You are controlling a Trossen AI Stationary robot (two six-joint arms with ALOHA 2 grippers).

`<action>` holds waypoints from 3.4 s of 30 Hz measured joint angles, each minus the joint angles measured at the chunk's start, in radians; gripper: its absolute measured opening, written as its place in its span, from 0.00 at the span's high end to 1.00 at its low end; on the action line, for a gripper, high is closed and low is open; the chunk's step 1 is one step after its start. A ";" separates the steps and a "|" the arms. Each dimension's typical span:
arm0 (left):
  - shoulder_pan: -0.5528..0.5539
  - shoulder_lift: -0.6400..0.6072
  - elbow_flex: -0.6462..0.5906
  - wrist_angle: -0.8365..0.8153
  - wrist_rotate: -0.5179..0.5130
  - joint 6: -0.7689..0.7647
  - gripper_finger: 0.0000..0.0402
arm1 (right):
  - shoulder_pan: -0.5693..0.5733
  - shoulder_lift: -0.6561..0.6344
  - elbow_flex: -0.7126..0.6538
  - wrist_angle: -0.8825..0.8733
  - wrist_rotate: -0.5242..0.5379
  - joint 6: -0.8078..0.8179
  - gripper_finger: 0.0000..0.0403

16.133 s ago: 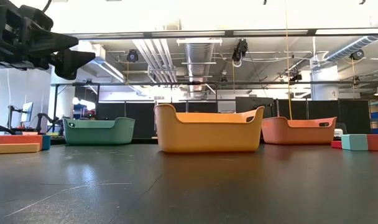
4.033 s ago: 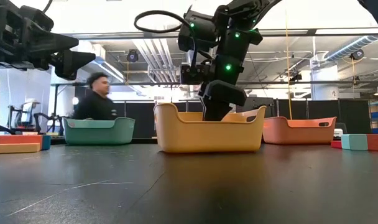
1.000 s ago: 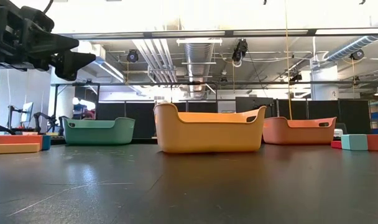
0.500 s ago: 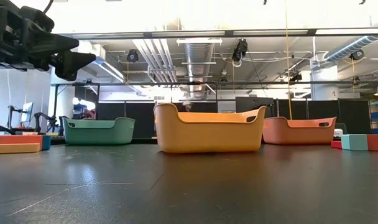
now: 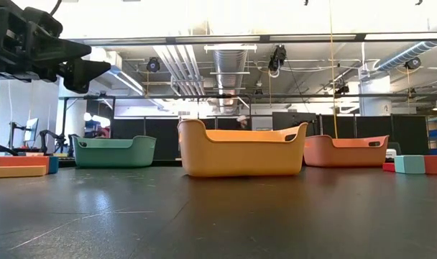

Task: Sort blocks by size
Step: Put the blue thin block into the yellow bin

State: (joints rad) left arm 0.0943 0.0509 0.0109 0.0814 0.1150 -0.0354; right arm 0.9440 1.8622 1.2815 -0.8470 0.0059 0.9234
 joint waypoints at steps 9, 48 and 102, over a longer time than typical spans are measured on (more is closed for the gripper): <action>0.000 0.000 0.000 0.000 0.000 0.000 0.32 | 0.000 -0.003 -0.045 0.054 -0.006 -0.019 0.61; 0.000 0.000 0.000 0.000 0.000 0.000 0.32 | -0.824 -0.063 0.213 0.067 0.332 -0.814 0.70; 0.000 0.006 0.000 0.000 0.000 0.000 0.32 | -0.996 0.085 0.163 0.089 0.248 -0.818 0.69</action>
State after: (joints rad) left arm 0.0942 0.0566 0.0109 0.0811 0.1150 -0.0355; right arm -0.0519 1.9469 1.4445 -0.7581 0.2540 0.1051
